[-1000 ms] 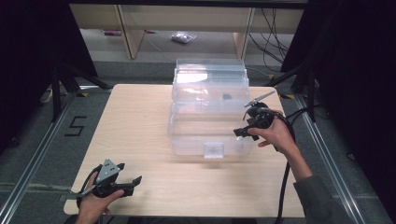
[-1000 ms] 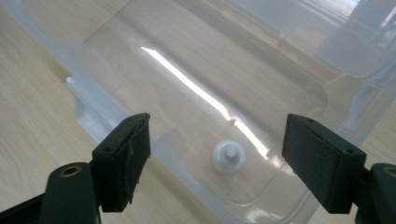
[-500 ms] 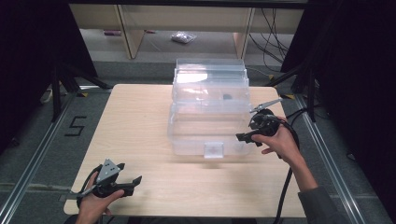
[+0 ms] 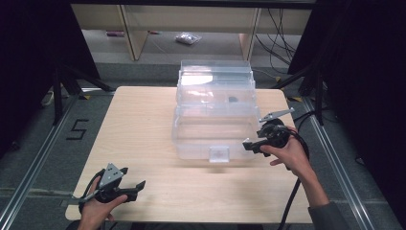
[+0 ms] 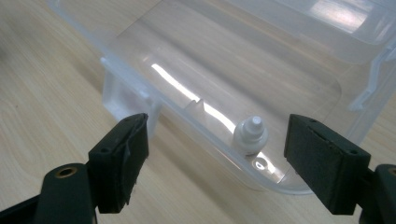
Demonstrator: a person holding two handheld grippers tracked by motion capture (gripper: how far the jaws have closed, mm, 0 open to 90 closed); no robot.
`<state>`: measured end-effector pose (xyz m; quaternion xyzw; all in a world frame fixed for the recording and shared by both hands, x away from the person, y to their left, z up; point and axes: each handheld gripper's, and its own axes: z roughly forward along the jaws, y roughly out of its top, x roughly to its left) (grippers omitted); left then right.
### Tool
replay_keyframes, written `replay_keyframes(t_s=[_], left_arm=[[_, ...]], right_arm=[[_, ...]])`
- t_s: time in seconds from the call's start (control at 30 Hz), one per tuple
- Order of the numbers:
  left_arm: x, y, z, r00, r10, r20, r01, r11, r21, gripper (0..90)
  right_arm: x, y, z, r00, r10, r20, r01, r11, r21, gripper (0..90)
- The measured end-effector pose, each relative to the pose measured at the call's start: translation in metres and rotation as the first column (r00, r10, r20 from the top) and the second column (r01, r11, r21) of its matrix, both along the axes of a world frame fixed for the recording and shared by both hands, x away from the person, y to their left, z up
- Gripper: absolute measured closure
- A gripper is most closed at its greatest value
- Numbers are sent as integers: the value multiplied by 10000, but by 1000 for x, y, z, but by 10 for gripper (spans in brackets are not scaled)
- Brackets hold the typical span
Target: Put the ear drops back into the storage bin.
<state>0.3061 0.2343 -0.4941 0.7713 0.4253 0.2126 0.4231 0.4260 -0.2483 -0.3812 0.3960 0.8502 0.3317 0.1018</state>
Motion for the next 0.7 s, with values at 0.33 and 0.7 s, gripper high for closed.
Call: replay_keyframes(t_s=[0.33, 0.7], left_arm=[[0, 0, -1, 10000, 39, 16, -39, 10000, -89, 172], [0, 0, -1, 10000, 35, -5, -35, 10000, -22, 172]], right_arm=[[-15, 0, -4, 9990, 57, 437, -56, 10000, -25, 214], [-33, -1, -10, 9987, 38, 511, -45, 9999, 127, 213]])
